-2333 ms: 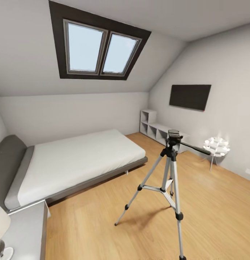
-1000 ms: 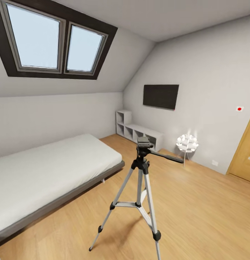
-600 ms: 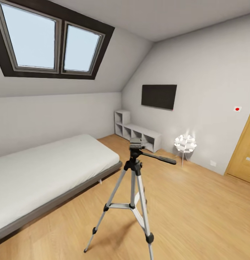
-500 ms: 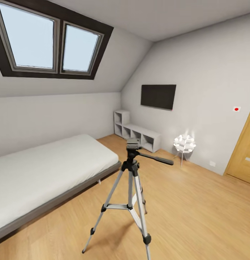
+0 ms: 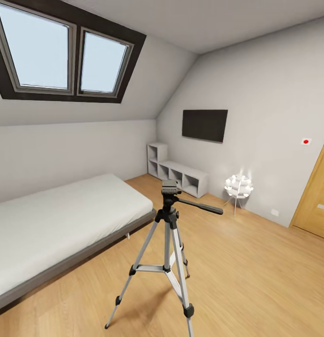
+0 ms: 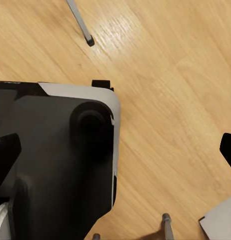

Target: Attach the digital camera to the camera tripod in the bedroom.

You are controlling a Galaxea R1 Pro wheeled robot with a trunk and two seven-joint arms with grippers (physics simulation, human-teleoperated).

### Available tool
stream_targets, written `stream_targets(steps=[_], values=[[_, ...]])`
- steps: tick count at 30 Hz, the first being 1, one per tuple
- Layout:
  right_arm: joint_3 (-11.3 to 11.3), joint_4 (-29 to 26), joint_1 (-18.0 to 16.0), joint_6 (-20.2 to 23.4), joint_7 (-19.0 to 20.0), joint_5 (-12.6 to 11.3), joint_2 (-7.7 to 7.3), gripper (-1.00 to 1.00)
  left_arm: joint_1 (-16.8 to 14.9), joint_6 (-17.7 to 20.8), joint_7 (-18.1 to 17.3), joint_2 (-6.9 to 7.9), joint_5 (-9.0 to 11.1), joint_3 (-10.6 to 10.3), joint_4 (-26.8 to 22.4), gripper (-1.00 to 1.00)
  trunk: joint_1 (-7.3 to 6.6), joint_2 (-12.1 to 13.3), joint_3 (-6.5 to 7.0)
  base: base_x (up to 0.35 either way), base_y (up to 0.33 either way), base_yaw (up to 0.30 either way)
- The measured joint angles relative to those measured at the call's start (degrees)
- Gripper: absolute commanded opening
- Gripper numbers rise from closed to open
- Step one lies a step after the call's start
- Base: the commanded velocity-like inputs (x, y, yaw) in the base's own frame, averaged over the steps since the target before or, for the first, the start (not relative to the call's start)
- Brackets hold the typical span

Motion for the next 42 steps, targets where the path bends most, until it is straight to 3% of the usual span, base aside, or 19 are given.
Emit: stream_targets(steps=[42], values=[[-0.23,0.0,0.03,-0.64,0.46,-0.13,-0.22,1.0,0.03,-0.07,0.0,0.01,0.03,0.01,0.0,-1.0,-0.01,0.1,-3.11,0.0,0.0,-0.048]])
